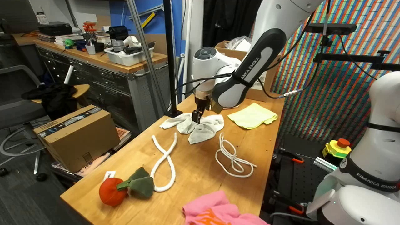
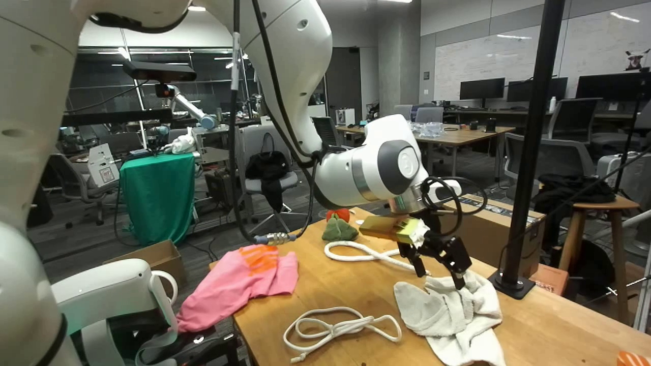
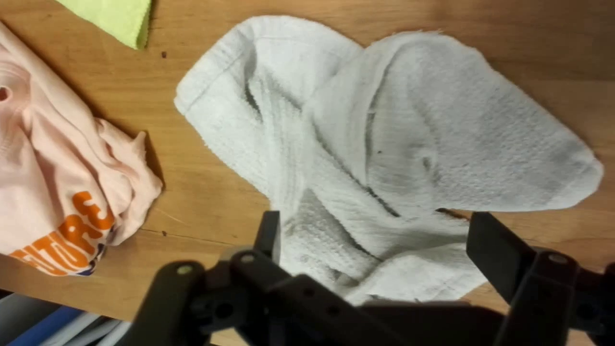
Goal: Separate the objects on the table.
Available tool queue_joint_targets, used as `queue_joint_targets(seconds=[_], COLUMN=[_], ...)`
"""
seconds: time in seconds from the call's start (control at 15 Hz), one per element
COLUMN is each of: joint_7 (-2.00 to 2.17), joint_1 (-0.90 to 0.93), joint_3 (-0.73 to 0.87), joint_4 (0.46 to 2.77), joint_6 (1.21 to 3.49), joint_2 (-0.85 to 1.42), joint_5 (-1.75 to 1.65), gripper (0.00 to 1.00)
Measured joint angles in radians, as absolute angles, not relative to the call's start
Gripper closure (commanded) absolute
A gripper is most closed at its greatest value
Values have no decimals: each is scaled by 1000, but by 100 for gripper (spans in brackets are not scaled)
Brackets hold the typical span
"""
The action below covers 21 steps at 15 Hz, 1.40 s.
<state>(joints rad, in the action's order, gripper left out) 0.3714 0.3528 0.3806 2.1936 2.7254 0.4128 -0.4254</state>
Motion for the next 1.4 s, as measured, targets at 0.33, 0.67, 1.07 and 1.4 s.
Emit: queue_joint_targets(seconds=[0.33,0.67,1.07,1.4], joint_7=[392,404,416,421], joint_1=[352,348,348,348], joint_3=[275,163,71,27], joint_4=[2236,2232,2192,2188], joint_6=[2724,2710,2649,2621], joint_2=[372,354,351,367], joint_5=[-425,-379,-340,-323], gripper=[0,0,0,0])
